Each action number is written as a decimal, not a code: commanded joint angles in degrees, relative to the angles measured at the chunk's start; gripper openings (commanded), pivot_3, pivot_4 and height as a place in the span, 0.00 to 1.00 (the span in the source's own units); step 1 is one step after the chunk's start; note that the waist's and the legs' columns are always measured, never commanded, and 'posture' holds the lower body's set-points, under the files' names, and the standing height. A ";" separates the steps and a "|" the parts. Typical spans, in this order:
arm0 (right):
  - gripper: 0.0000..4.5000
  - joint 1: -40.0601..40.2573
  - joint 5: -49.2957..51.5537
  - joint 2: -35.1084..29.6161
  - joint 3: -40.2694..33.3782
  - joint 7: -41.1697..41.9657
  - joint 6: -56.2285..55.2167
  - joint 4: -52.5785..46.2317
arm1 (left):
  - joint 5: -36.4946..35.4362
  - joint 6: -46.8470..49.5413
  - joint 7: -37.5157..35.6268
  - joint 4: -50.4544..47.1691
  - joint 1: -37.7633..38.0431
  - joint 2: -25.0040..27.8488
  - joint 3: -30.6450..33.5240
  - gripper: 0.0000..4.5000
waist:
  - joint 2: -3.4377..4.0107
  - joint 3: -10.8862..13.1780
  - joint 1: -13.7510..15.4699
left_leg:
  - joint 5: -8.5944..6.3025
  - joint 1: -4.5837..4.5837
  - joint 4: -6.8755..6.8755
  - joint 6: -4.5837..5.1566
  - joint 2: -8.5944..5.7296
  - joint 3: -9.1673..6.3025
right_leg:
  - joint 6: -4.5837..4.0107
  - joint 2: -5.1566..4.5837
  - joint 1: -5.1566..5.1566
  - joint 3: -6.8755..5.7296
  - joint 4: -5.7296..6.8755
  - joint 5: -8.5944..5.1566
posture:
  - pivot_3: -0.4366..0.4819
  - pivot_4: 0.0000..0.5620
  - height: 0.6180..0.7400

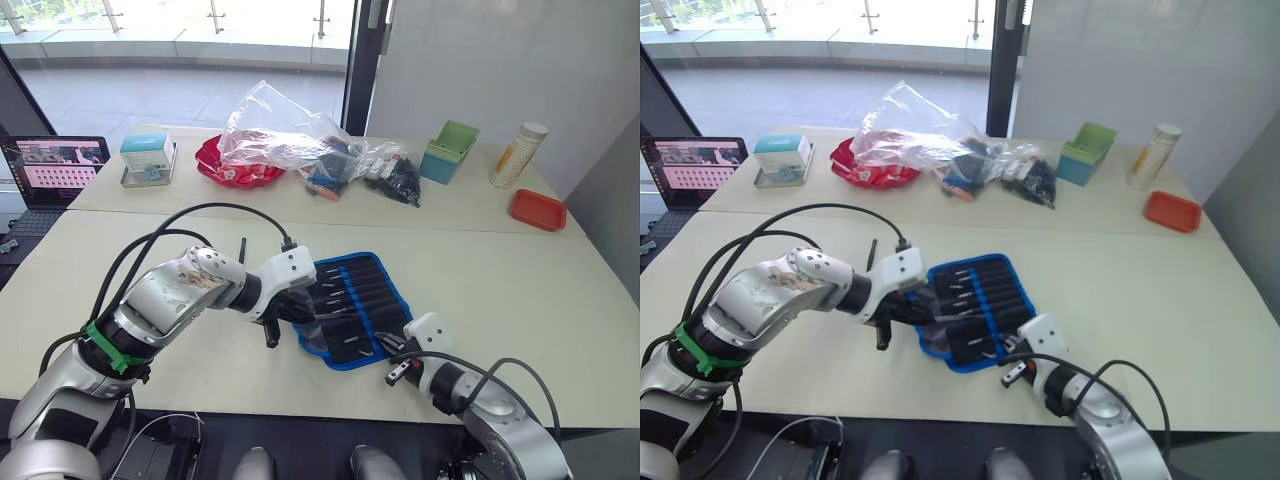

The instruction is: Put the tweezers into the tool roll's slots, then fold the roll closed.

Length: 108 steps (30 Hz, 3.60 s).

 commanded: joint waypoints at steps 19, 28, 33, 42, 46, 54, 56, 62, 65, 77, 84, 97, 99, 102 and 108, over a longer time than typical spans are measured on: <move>0.00 3.65 -0.42 0.15 1.83 -1.73 3.58 2.37 | 8.18 -4.87 -2.41 2.06 -2.14 -2.87 -4.23 0.01 | 0.00 0.00 0.46 | 0.00 -0.06 0.03 0.01 0.00 0.00 | -0.02 0.00 -0.02 -0.01 0.01 0.01 | 0.48 0.27 0.86; 0.00 4.39 -0.25 0.29 1.79 -2.34 3.76 1.55 | 10.24 -5.07 -3.05 3.68 -2.68 -4.19 -5.25 0.01 | 0.00 0.00 0.90 | 0.00 -0.06 0.05 0.01 0.00 0.00 | -0.02 0.00 -0.02 -0.01 0.02 0.01 | 0.48 0.27 0.86; 0.00 4.88 -0.10 0.33 1.77 -2.70 3.85 1.13 | 11.11 -4.64 -3.05 4.70 -3.20 -5.82 -5.95 0.01 | 0.00 0.00 1.03 | 0.00 -0.09 0.06 0.01 -0.01 -0.01 | -0.02 0.00 -0.02 -0.01 0.02 0.01 | 0.48 0.27 0.86; 0.00 5.49 0.14 0.49 1.72 -3.27 4.06 0.58 | 12.59 -5.00 -2.85 7.16 -4.26 -9.88 -6.91 0.01 | 0.01 0.00 1.15 | 0.00 -0.15 0.09 0.01 -0.04 -0.04 | -0.07 0.00 -0.02 -0.01 0.02 0.04 | 0.48 0.27 0.86; 0.00 5.52 0.21 0.59 1.72 -3.40 4.13 0.46 | 13.77 -6.05 -2.54 9.74 -5.02 -13.17 -7.48 0.01 | 0.01 -0.01 1.23 | 0.00 -0.16 0.10 0.01 -0.05 -0.05 | -0.07 0.00 -0.02 -0.01 0.02 0.04 | 0.48 0.27 0.86; 0.00 5.80 0.38 0.49 1.90 -3.68 4.44 -0.07 | 16.54 -11.22 -0.23 16.79 -2.66 -22.06 -9.43 0.01 | 0.03 -0.04 1.42 | 0.00 -0.25 0.20 0.03 -0.09 -0.11 | -0.07 -0.01 0.00 -0.01 0.04 0.04 | 0.48 0.27 0.86; 0.00 5.85 0.45 0.49 1.97 -3.70 4.55 -0.24 | 17.73 -13.25 0.74 19.41 -2.44 -24.35 -9.62 0.01 | 0.03 -0.04 1.47 | -0.01 -0.29 0.24 0.04 -0.09 -0.15 | -0.07 0.00 0.00 -0.02 0.04 0.04 | 0.48 0.27 0.86; 0.00 6.04 0.60 0.36 2.07 -3.53 4.80 -0.61 | 19.84 -16.80 0.97 23.25 -1.81 -28.06 -9.96 0.01 | 0.06 -0.11 1.66 | -0.01 -0.29 0.28 0.05 -0.12 -0.19 | -0.07 0.00 0.04 -0.02 0.06 0.04 | 0.48 0.27 0.86; 0.00 6.19 0.64 0.30 2.03 -3.42 4.85 -0.74 | 20.30 -16.86 0.61 23.58 -1.44 -28.34 -9.59 0.01 | 0.07 -0.16 1.87 | -0.01 -0.27 0.31 0.05 -0.13 -0.20 | -0.06 -0.01 0.09 -0.02 0.05 0.04 | 0.48 0.27 0.86; 0.00 5.63 0.36 0.50 2.37 -3.20 4.56 0.24 | 17.72 -14.36 -1.20 19.76 -1.98 -25.60 -3.24 0.29 | 0.09 -0.18 2.06 | -0.02 -0.29 0.32 0.06 -0.13 -0.21 | -0.06 0.01 0.05 -0.03 0.09 0.04 | 0.48 0.27 0.86; 0.00 5.23 0.28 0.36 2.51 -2.99 4.40 0.73 | 12.23 -7.93 -0.62 12.44 -1.59 -22.11 5.61 0.80 | 0.11 -0.17 1.51 | -0.02 -0.29 0.30 0.06 -0.11 -0.24 | -0.06 0.01 0.03 -0.06 0.13 0.04 | 0.48 0.27 0.86; 0.00 3.53 0.86 -2.13 1.41 0.05 4.30 2.26 | 6.44 -13.84 12.60 -10.44 26.88 -13.81 37.13 0.99 | 0.18 -0.17 0.94 | -0.03 -0.04 0.21 0.06 -0.03 -0.21 | -0.08 -0.04 0.11 -0.08 0.15 0.05 | 0.48 0.27 0.86; 0.00 3.52 0.95 -2.87 1.26 0.72 4.28 2.43 | 6.08 -15.60 15.60 -14.35 33.06 -15.33 40.46 0.99 | 0.13 -0.20 1.19 | -0.03 -0.08 0.21 0.05 -0.02 -0.24 | -0.10 -0.05 0.11 -0.09 0.16 0.06 | 0.48 0.27 0.86; 0.00 3.62 1.23 -3.56 1.00 1.37 4.38 2.37 | 2.35 -10.73 19.19 -19.45 40.53 -18.36 45.30 0.99 | 0.10 -0.22 1.26 | -0.04 -0.05 0.20 0.04 -0.05 -0.24 | -0.11 -0.12 0.16 -0.10 0.15 0.07 | 0.48 0.27 0.86; 0.00 3.69 1.54 -4.47 1.08 2.51 4.40 2.59 | 2.12 -13.75 27.61 -29.36 55.45 -26.42 50.84 0.99 | -0.08 -0.32 1.18 | -0.05 -0.01 0.19 0.04 -0.06 -0.22 | -0.11 -0.13 0.22 -0.10 0.09 0.06 | 0.48 0.27 0.86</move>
